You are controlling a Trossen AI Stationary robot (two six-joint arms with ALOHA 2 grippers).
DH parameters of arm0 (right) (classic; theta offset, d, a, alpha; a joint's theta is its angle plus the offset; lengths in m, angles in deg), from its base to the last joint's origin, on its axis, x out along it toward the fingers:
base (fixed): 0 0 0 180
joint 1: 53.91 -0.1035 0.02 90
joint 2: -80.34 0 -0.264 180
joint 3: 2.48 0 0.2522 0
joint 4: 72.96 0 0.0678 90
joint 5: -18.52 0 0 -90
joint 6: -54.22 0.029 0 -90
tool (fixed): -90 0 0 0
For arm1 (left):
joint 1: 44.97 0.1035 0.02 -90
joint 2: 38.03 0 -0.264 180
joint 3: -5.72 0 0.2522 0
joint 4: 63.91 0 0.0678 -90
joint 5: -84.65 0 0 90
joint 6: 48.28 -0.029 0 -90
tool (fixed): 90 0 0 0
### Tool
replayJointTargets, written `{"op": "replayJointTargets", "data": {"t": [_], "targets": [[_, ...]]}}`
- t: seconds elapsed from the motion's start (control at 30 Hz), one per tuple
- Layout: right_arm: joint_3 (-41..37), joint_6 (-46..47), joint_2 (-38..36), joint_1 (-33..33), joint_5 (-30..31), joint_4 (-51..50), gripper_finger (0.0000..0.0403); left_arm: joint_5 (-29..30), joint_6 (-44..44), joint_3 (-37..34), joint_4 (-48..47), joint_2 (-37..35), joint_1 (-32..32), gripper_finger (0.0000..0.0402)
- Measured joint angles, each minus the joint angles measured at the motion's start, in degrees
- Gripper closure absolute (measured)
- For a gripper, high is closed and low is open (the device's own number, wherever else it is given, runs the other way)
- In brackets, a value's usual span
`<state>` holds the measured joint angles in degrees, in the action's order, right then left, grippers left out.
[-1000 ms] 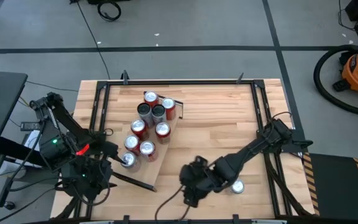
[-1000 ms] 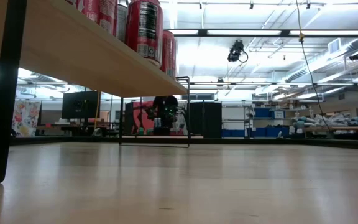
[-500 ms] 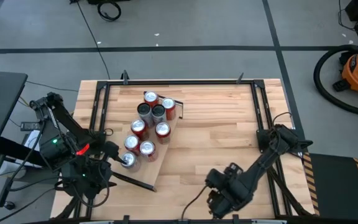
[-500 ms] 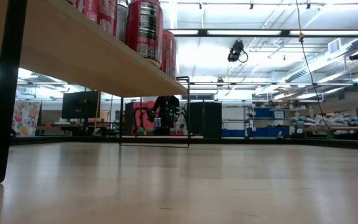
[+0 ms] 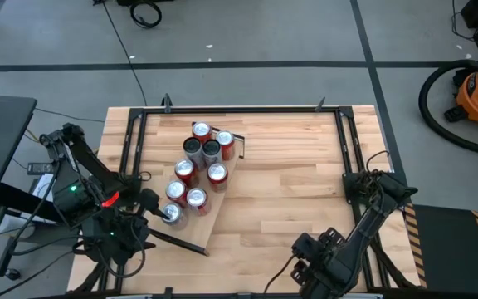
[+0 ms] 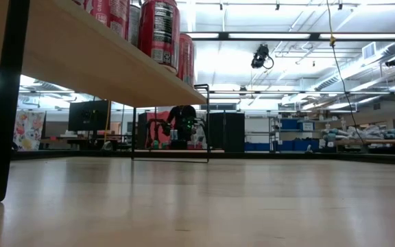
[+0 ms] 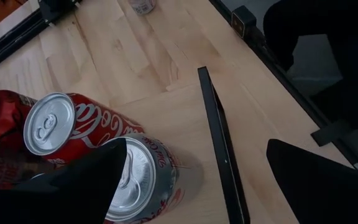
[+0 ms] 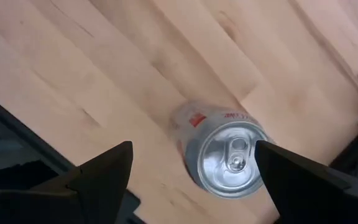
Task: Place canned beverage on shelf
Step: Put the silver soda can on the shelf
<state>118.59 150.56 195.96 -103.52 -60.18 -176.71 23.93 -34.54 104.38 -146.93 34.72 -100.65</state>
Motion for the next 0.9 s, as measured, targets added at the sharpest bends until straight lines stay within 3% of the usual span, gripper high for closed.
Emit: {"op": "replayJointTargets", "data": {"t": [0.17,0.6,0.9], "targets": [[-1.57,1.47,-0.20,-1.32,3.62,0.01,0.0055,0.01,0.03,0.00,0.00,0.00,0.00,0.0002],[-10.47,8.36,-8.47,-5.36,-2.72,-0.05,0.0055,0.01,0.04,0.00,0.01,0.00,0.00,0.0002],[-17.40,7.62,-9.01,-7.96,-8.25,2.52,0.0055,0.00,0.42,0.00,0.00,0.00,0.00,0.0002]]}}
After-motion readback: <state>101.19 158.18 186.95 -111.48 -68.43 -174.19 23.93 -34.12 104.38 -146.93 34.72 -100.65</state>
